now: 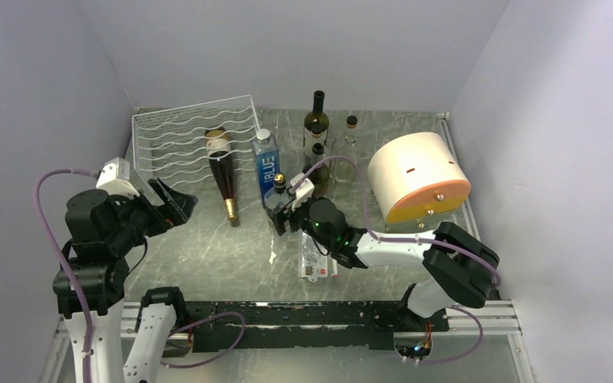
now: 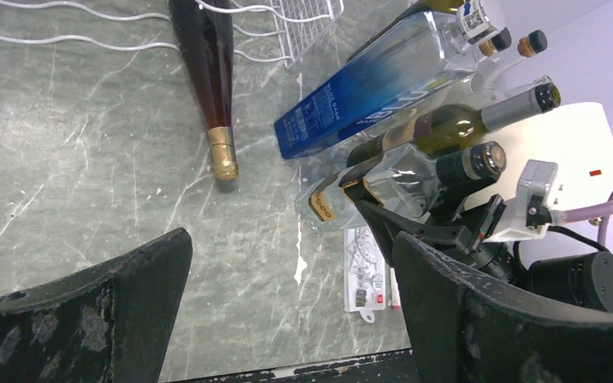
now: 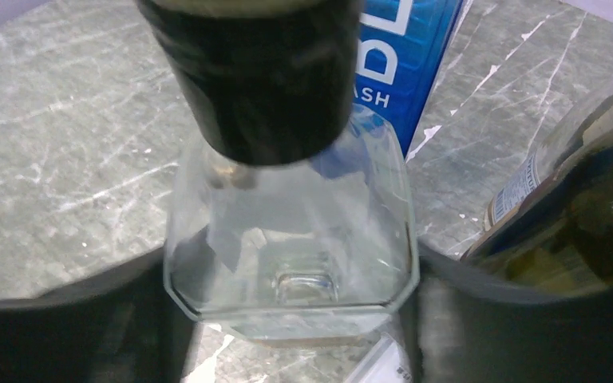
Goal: Take the wine bottle off the wine rack
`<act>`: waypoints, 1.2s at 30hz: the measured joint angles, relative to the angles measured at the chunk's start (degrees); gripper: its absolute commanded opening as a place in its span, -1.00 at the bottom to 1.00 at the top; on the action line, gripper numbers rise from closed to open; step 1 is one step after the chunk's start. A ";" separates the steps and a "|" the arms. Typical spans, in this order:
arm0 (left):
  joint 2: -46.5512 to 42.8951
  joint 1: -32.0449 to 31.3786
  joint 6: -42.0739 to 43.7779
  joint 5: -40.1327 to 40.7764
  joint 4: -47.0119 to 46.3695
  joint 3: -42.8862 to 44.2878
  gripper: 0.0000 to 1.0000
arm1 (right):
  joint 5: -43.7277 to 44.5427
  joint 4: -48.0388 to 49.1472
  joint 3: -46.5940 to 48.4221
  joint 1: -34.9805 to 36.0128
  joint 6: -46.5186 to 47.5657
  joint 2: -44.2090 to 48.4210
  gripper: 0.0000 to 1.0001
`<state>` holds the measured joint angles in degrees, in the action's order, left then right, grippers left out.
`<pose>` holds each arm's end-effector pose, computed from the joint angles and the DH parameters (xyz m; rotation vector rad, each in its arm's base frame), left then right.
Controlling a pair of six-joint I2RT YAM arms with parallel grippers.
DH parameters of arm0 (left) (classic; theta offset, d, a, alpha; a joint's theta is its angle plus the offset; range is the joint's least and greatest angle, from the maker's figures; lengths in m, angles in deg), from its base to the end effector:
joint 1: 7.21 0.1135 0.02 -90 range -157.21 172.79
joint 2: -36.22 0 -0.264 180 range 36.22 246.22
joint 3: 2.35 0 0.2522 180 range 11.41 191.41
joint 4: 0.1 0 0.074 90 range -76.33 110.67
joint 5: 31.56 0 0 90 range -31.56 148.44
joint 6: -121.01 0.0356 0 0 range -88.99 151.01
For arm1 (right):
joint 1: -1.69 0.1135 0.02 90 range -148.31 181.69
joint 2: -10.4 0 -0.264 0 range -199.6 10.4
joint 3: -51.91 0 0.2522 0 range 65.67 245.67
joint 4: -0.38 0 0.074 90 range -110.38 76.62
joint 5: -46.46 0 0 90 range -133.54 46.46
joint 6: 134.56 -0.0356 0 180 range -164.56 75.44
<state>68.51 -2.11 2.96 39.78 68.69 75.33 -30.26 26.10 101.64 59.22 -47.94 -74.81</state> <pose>0.0735 -0.0049 0.3913 -0.3621 1.9697 -0.5808 0.1735 0.2575 0.2118 -0.6486 1.6488 0.5762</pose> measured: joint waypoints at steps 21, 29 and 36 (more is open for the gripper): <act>6.03 -0.02 3.30 3.52 0.63 7.61 0.99 | -0.98 -24.70 15.45 0.13 0.44 17.59 1.00; 10.38 0.00 4.92 3.23 -4.85 15.56 0.99 | 2.91 -47.08 37.57 0.22 5.42 18.62 1.00; 17.00 -0.02 6.34 -0.04 -16.90 18.67 0.99 | 18.32 -55.43 42.69 -5.01 6.32 16.94 1.00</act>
<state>85.52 -2.13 9.30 39.74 51.79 93.99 -11.95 -29.33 144.32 54.22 -41.62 -57.87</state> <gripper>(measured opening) 0.995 0.997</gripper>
